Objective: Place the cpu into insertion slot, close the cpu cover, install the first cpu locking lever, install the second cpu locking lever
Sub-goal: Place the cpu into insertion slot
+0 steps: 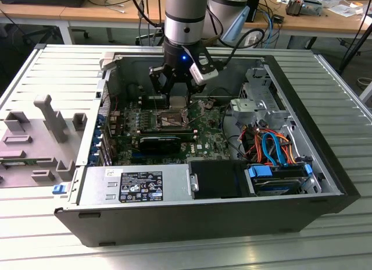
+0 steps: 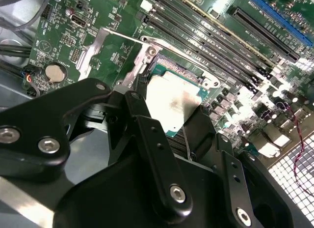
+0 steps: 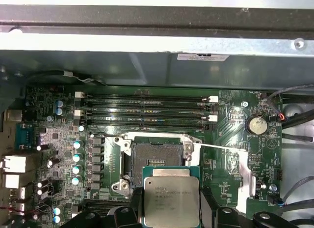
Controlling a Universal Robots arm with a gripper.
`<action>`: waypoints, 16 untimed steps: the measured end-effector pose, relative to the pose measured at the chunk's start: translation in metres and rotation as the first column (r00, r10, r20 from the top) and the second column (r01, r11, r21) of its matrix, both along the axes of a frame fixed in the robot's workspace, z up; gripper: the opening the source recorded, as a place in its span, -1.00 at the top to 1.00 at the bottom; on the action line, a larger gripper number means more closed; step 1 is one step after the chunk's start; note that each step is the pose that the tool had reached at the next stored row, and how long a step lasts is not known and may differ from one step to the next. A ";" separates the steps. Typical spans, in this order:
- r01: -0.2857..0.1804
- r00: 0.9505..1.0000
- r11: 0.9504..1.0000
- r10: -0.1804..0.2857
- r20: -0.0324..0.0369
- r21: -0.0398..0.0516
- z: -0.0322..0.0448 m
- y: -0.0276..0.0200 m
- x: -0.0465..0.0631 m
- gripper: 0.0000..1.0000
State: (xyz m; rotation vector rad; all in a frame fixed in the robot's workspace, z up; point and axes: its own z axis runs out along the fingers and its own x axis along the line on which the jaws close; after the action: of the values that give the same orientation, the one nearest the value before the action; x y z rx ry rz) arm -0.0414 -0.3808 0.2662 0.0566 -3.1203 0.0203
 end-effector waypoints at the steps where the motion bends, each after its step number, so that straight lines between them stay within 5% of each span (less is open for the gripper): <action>1: 0.000 1.000 1.000 0.000 0.000 0.000 0.0000 0.0000 0.000 -0.09; 16: 0.066 0.998 0.998 -0.066 0.000 0.000 -0.0003 0.0000 0.000 -0.09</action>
State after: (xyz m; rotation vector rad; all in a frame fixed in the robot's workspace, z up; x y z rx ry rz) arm -0.0415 -0.3808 0.2659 -0.0465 -3.1201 0.0194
